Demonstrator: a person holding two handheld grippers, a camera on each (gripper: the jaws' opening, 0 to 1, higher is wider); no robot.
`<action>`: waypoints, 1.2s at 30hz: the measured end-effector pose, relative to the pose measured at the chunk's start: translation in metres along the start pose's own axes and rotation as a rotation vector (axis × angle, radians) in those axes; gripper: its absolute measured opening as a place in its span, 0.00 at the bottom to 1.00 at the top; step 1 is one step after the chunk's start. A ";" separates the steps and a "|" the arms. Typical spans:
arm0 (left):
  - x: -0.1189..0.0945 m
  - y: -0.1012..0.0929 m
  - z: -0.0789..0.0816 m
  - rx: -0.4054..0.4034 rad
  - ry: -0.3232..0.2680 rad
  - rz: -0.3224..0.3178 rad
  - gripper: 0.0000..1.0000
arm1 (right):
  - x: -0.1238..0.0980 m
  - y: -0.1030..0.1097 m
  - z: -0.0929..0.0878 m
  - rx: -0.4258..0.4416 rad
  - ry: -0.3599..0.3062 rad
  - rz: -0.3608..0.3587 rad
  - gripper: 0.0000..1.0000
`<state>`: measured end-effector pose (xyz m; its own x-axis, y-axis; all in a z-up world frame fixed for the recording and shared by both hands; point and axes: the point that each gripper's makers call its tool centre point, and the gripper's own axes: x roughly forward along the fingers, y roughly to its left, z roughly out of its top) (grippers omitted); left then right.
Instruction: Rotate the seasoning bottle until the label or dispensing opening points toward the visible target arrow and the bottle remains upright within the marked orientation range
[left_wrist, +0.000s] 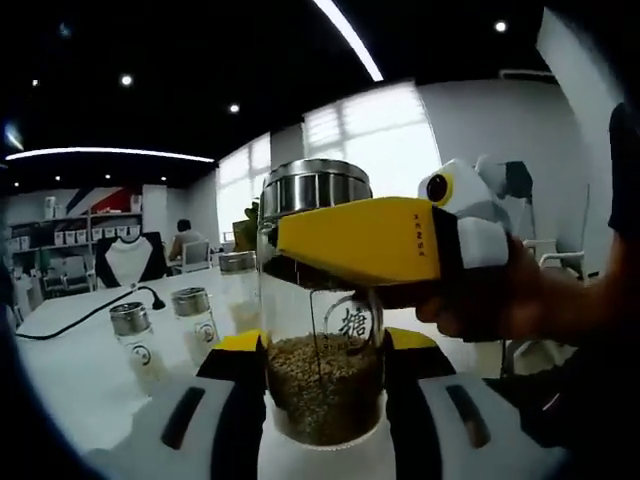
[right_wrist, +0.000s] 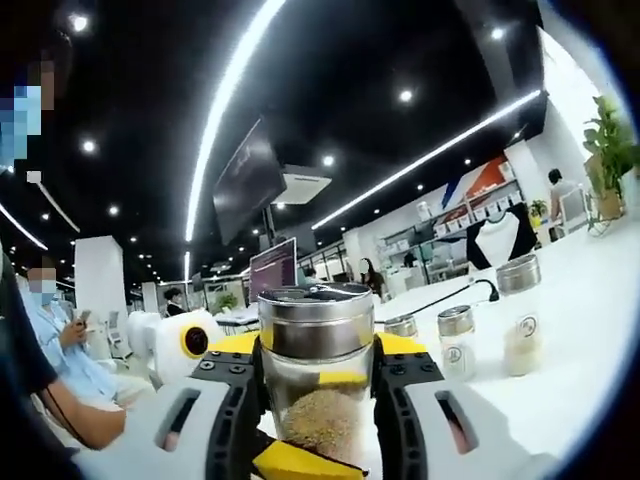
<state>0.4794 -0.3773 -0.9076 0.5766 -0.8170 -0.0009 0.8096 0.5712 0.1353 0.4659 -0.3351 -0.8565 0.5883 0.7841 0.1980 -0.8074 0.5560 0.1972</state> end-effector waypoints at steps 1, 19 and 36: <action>0.000 0.001 0.001 0.010 -0.003 0.019 0.47 | 0.000 -0.002 0.001 -0.013 0.000 -0.021 0.39; -0.004 0.029 -0.009 0.125 0.044 0.307 0.47 | 0.012 0.000 -0.005 -0.115 0.046 -0.119 0.39; 0.002 0.007 -0.004 -0.003 -0.023 0.028 0.47 | 0.002 0.002 0.003 -0.181 0.064 -0.020 0.38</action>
<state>0.4867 -0.3741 -0.9107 0.5963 -0.8023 0.0256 0.7936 0.5940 0.1320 0.4655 -0.3334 -0.8533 0.6050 0.7850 0.1333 -0.7938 0.6077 0.0236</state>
